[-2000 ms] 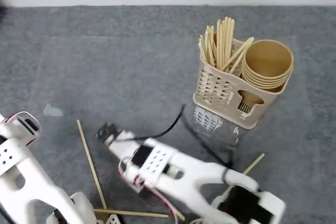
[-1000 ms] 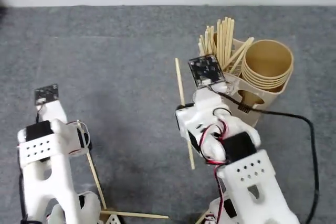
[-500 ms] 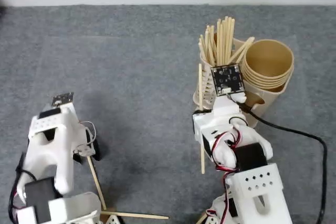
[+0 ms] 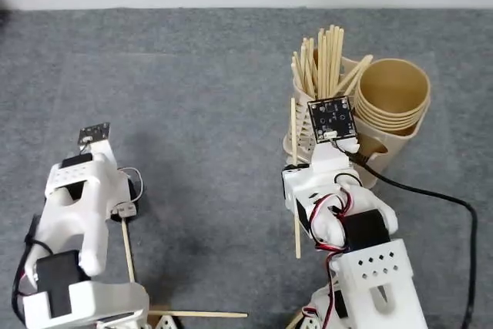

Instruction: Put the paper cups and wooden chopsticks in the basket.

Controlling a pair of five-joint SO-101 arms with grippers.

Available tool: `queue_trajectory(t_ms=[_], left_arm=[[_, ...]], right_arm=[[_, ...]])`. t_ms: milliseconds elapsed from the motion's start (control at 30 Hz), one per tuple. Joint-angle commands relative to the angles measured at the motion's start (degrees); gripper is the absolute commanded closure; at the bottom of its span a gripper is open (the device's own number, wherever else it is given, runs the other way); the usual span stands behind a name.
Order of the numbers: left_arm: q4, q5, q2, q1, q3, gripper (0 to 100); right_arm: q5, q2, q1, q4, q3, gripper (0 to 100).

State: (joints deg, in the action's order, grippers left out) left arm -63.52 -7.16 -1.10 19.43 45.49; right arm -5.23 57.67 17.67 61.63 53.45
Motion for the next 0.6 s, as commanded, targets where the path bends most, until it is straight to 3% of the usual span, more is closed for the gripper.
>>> queue_trajectory(t_ms=[0, 567], left_arm=[[2.9, -2.2, 1.3, 0.2, -3.5, 99], [-7.3, -12.4, 1.0, -14.7, -33.8, 99]], right_arm=[[0.6, 1.6, -0.2, 0.4, -0.4, 99.1], [0.6, 1.6, -0.1, -0.1, -1.1, 99.1]])
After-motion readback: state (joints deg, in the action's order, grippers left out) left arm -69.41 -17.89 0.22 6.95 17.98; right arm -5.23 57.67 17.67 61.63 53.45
